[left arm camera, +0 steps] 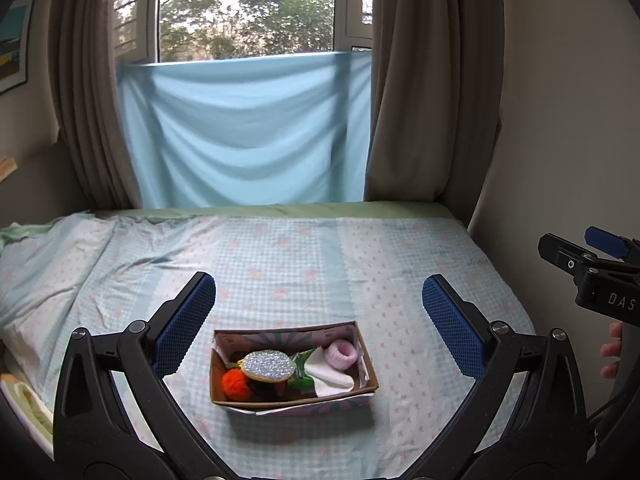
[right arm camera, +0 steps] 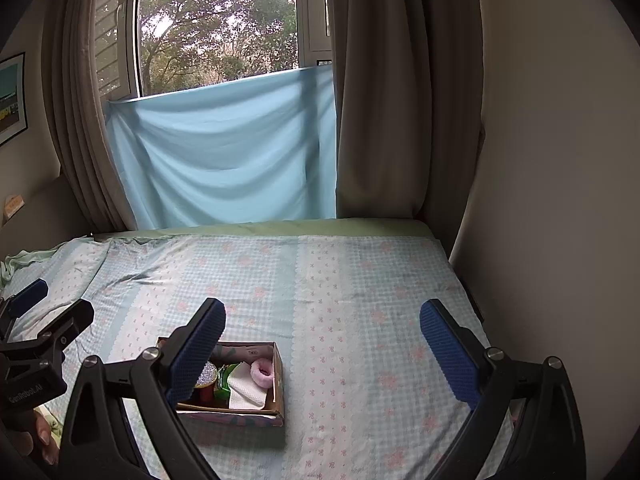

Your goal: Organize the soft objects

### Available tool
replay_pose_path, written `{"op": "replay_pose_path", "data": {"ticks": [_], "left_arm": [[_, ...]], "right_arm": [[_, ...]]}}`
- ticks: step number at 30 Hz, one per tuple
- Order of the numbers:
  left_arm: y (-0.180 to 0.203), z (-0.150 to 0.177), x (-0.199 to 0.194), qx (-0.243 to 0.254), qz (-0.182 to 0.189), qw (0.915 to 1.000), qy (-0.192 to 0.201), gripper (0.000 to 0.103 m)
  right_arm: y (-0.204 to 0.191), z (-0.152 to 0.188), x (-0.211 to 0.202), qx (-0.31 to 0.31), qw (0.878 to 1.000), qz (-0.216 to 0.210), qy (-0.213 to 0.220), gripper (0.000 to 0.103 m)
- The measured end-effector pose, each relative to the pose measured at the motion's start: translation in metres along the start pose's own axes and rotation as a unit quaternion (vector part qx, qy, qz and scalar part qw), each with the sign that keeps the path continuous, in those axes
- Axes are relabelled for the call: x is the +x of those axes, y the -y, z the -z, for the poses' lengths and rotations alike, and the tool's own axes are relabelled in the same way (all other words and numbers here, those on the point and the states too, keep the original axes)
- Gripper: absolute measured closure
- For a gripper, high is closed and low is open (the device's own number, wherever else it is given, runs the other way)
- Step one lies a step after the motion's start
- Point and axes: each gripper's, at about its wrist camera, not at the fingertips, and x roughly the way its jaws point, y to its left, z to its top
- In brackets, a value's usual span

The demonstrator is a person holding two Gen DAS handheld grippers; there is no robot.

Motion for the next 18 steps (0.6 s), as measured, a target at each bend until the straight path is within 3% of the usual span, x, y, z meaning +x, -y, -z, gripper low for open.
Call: {"op": "replay_pose_path", "data": {"ticks": [11,18], "left_arm": [[0.001,0.001,0.006,0.010,-0.010,0.9999,-0.001,0.000],[-0.014,0.001,0.017,-0.015,-0.011,0.9998,-0.011,0.000]], "right_arm": [[-0.006,0.000,0.007,-0.004,1.000,-0.001,-0.005,0.006],[-0.011,-0.002,0.023,0.000,1.000,-0.004,-0.017,0.006]]}}
